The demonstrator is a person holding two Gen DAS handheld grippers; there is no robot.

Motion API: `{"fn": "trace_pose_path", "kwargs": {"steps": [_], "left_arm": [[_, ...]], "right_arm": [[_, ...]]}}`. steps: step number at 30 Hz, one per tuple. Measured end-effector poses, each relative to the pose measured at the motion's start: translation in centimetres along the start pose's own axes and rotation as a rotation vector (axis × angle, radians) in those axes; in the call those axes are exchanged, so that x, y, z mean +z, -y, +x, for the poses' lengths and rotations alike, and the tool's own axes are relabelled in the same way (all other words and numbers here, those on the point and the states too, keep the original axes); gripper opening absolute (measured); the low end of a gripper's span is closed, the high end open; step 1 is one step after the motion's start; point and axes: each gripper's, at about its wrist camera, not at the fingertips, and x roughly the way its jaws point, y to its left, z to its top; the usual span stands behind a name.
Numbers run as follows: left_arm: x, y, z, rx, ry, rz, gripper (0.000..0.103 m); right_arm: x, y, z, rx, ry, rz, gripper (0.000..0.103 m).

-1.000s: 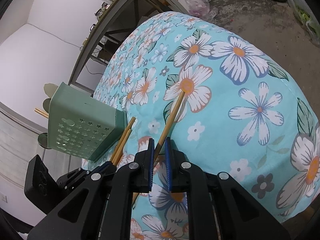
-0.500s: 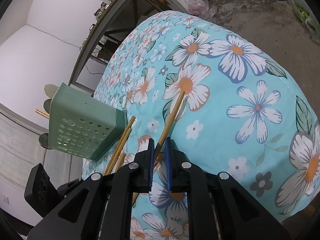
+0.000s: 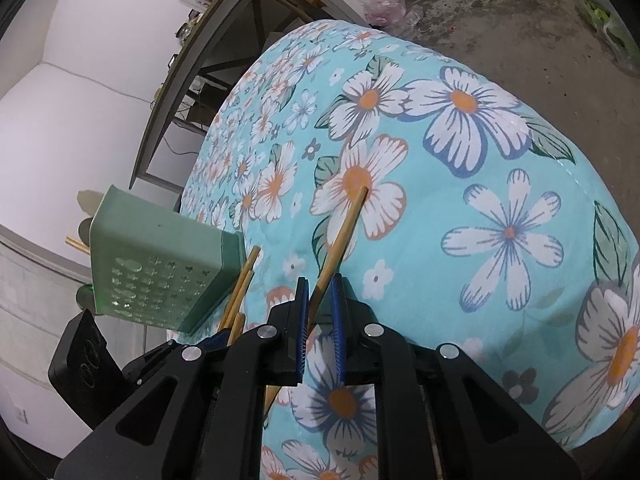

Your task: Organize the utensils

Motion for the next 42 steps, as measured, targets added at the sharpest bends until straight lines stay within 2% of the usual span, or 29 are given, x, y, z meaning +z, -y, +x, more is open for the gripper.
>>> {"fn": "trace_pose_path", "kwargs": {"steps": [13, 20, 26, 30, 32, 36, 42], "left_arm": [[1.7, 1.4, 1.6, 0.068, -0.006, 0.008, 0.021], [1.6, 1.4, 1.6, 0.071, -0.003, 0.005, 0.021], [1.6, 1.3, 1.7, 0.063, -0.001, 0.000, 0.021], [1.5, 1.2, 1.5, 0.058, 0.004, -0.004, 0.021], [1.5, 1.1, 1.4, 0.054, 0.005, -0.007, 0.021], [1.3, 0.7, 1.3, 0.045, 0.007, -0.012, 0.021], [1.2, 0.4, 1.1, 0.041, 0.011, -0.021, 0.021]], "right_arm": [[1.4, -0.5, 1.2, -0.066, 0.044, 0.026, 0.012], [1.0, -2.3, 1.5, -0.167, 0.048, -0.120, 0.012], [0.4, -3.9, 1.3, -0.220, -0.030, -0.256, 0.012], [0.2, -4.5, 1.1, -0.253, -0.048, -0.307, 0.012], [0.4, -4.5, 0.9, -0.255, -0.040, -0.300, 0.016], [1.3, -4.0, 0.8, -0.252, -0.018, -0.257, 0.032], [2.3, -3.7, 1.6, -0.260, -0.001, -0.208, 0.034]]}}
